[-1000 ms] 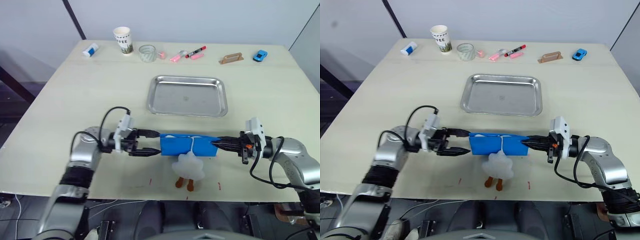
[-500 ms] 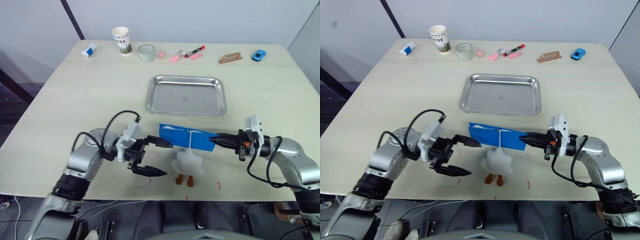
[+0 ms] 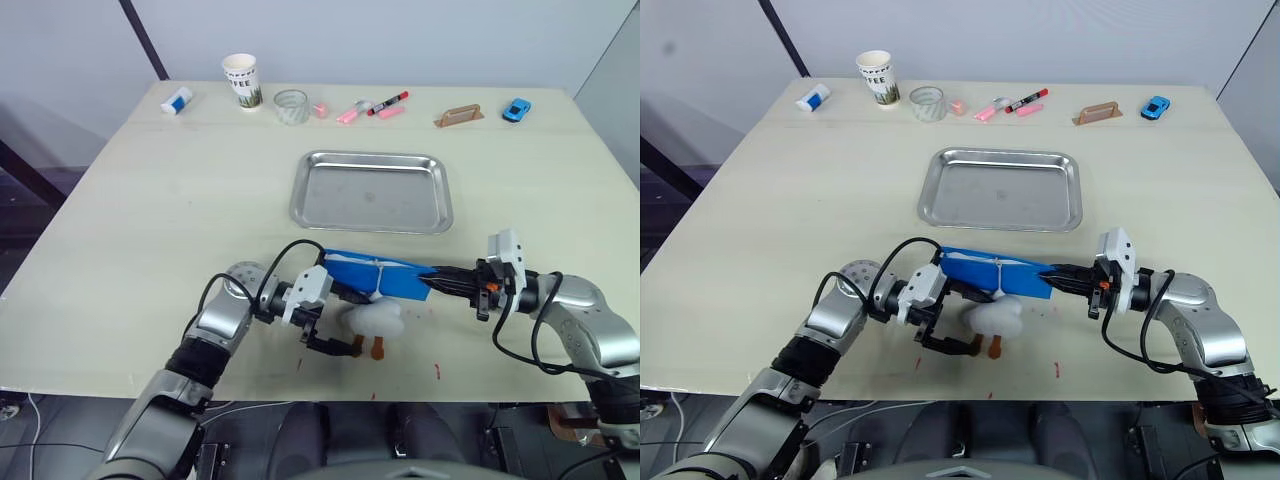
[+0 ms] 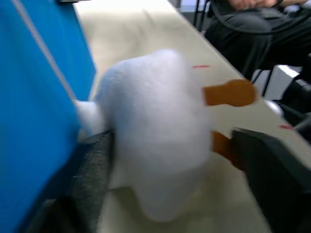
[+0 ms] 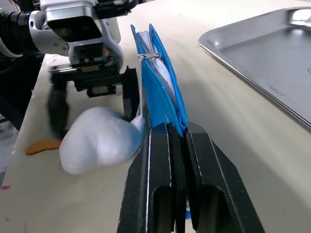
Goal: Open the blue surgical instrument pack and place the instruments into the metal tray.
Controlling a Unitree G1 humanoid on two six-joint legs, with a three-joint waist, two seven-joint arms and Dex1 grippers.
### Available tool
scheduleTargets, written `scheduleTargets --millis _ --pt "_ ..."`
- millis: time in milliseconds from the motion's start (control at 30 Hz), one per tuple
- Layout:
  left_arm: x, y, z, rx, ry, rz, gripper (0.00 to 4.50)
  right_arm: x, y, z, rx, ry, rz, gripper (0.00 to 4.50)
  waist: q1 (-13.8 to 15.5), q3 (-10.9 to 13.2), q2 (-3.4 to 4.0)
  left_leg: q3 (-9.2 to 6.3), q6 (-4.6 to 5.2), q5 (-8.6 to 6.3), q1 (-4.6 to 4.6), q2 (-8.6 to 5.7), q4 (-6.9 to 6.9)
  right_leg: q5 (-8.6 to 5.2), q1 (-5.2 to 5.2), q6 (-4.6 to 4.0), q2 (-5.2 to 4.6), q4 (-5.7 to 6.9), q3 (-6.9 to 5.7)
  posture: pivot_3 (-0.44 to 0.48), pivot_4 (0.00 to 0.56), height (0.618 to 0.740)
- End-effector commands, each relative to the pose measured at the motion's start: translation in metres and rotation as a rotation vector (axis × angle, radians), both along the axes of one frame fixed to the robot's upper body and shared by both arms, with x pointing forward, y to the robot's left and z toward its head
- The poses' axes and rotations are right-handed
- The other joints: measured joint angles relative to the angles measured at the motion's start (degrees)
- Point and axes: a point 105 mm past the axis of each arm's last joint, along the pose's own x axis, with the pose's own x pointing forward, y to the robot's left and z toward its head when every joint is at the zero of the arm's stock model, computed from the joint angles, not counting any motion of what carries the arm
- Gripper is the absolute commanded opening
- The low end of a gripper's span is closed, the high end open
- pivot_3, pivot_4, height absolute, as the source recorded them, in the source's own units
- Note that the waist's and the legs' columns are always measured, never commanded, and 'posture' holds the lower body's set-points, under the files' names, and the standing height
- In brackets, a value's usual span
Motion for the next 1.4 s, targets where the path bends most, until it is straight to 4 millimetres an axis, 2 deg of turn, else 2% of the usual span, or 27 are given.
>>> scheduleTargets --millis 33,100,133,200,233,300,433,533,733,967,1067,1200,1400 --pt "-0.001 -0.001 0.005 -0.033 -0.018 -0.002 2.31 -0.003 0.001 0.009 0.007 -0.048 0.019 0.0 0.0 0.0 0.0 0.0 0.0 0.0 0.0 0.0 0.0 0.0 0.0 0.0 0.0 0.0 0.0 0.0 0.15 0.718" --pt "-0.003 -0.001 0.022 -0.124 0.002 0.001 1.57 -0.003 0.001 0.008 0.0 -0.05 0.026 0.0 0.0 0.0 0.0 0.0 0.0 0.0 0.0 0.0 0.0 0.0 0.0 0.0 0.0 0.0 0.0 0.0 0.15 0.718" --pt "-0.005 0.001 0.035 -0.18 0.022 0.002 1.36 -0.004 0.001 0.008 -0.002 -0.051 0.029 0.0 0.0 0.0 0.0 -0.01 0.0 0.0 0.0 0.0 0.0 0.0 0.0 0.0 0.0 0.0 -0.01 0.0 0.15 0.718" --pt "-0.008 0.01 0.062 -0.269 0.054 0.01 0.62 -0.004 0.001 0.008 -0.001 -0.054 0.033 0.0 -0.1 0.0 -0.01 -0.02 0.0 0.0 -0.01 0.02 0.0 0.0 -0.01 0.0 0.0 0.02 -0.02 0.0 0.15 0.718" --pt "-0.009 0.016 0.072 -0.286 0.058 0.021 0.4 -0.003 0.001 0.008 0.0 -0.056 0.034 0.0 -0.1 0.0 -0.01 -0.04 0.0 0.0 -0.01 0.02 0.0 0.0 -0.01 0.0 -0.01 0.03 -0.04 0.0 0.15 0.718" --pt "-0.009 0.038 0.091 -0.269 0.067 0.048 0.04 -0.004 0.002 0.008 0.003 -0.057 0.045 0.0 -0.3 0.0 -0.02 -0.06 0.0 0.0 0.0 0.03 0.0 0.0 -0.01 0.0 0.0 0.06 -0.05 0.0 0.15 0.718" --pt "-0.008 0.067 0.109 -0.24 0.091 0.106 0.04 -0.005 0.002 0.008 0.005 -0.057 0.058 0.0 -0.2 0.0 0.0 -0.05 0.0 0.0 0.05 0.04 -0.03 -0.01 -0.01 -0.01 0.02 0.04 -0.05 0.0 0.15 0.718" --pt "-0.002 0.084 0.11 -0.198 0.07 0.173 0.04 -0.004 0.003 0.009 0.013 -0.06 0.065 0.0 0.1 0.1 -0.06 0.0 0.0 0.0 0.0 -0.01 0.0 -0.01 0.01 0.01 -0.06 -0.01 -0.05 0.0 0.15 0.718" --pt "0.005 0.1 0.103 -0.157 0.044 0.265 0.04 -0.002 0.007 0.018 0.056 -0.086 0.079 0.0 0.0 0.1 -0.06 -0.03 0.0 0.0 0.0 0.02 -0.01 -0.01 -0.02 -0.01 0.0 0.02 -0.07 0.0 0.15 0.718" --pt "0.013 0.132 0.077 -0.057 0.052 0.389 0.04 -0.001 0.006 0.029 0.104 -0.112 0.092 0.0 -0.1 0.1 -0.05 -0.01 0.0 0.0 0.01 0.02 -0.01 -0.01 -0.03 -0.01 0.0 0.02 -0.06 0.0 0.15 0.718" --pt "0.015 0.141 0.073 -0.047 0.062 0.427 0.04 0.0 0.003 0.032 0.108 -0.117 0.091 0.0 -0.1 0.1 -0.05 0.01 0.0 0.0 0.0 0.02 -0.01 -0.01 -0.04 -0.01 -0.02 0.02 -0.05 0.0 0.15 0.718" --pt "0.017 0.147 0.068 -0.034 0.068 0.443 0.04 0.001 0.003 0.037 0.127 -0.124 0.093 0.0 0.0 0.1 -0.05 0.01 0.0 0.0 0.0 0.02 -0.01 -0.01 -0.04 -0.01 -0.02 0.02 -0.06 0.0 0.15 0.718" --pt "0.013 0.151 0.057 -0.009 0.099 0.458 0.04 0.003 0.007 0.058 0.267 -0.123 0.075 0.0 -0.2 0.1 -0.05 0.01 0.0 0.0 0.0 0.03 -0.01 -0.01 -0.04 -0.01 -0.02 0.04 -0.05 0.0 0.15 0.718"
